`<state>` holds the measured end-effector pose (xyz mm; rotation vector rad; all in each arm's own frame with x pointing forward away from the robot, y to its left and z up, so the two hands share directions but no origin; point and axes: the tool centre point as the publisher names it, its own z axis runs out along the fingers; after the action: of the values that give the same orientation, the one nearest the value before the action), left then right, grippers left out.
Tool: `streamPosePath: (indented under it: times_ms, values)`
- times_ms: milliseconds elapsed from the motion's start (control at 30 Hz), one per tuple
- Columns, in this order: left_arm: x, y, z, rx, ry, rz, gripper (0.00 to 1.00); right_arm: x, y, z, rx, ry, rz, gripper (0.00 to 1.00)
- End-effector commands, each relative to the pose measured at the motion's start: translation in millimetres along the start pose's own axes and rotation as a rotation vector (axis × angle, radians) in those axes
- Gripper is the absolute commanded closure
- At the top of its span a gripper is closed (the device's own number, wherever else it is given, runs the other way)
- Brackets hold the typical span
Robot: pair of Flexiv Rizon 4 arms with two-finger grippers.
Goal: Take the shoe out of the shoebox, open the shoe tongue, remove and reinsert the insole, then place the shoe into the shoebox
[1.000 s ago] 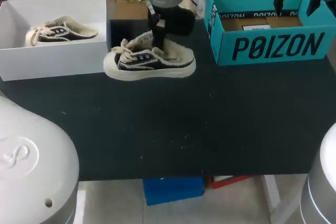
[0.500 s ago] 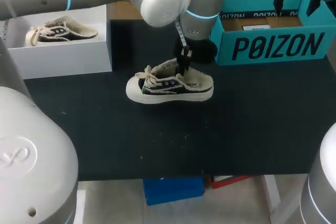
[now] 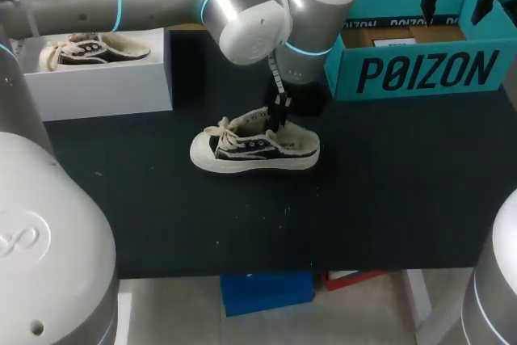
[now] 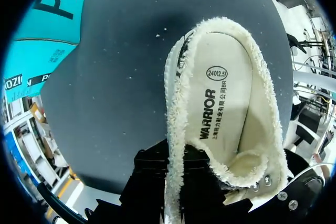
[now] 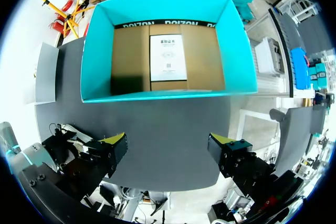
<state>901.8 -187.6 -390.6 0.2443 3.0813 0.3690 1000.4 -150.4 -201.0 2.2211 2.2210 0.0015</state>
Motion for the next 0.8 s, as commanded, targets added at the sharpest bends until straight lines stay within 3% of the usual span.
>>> streamPosePath:
  times_ms: [33,333,367,400,567,700,767,800]
  values:
    - [-7.8,6,9,-0.007,-0.004,0.006,1.0,0.2,0.0,0,0.001,0.0,0.0,0.0]
    - [-19.0,9,19,-0.013,-0.007,0.011,1.0,0.2,0.0,0,0.001,0.0,0.0,0.0]
    - [-18.9,8,19,-0.013,-0.006,0.011,0.66,0.2,0.0,0,0.001,0.0,0.0,0.0]
    - [-18.7,8,19,-0.015,-0.003,0.001,0.0,0.2,0.0,0,0.001,0.0,0.0,0.0]
    - [-10.6,14,-12,0.042,-0.036,-0.004,0.0,0.2,0.0,0,0.001,0.0,0.0,0.0]
    - [-1.6,24,-46,0.185,-0.029,-0.037,0.0,0.2,0.0,0,0.001,0.0,0.0,0.0]
    - [3.1,31,-58,0.173,-0.053,-0.002,0.0,0.2,0.0,0,0.001,0.0,0.0,0.0]
    - [4.8,36,-64,0.209,-0.053,-0.009,0.0,0.2,0.0,0,0.001,0.0,0.0,0.0]
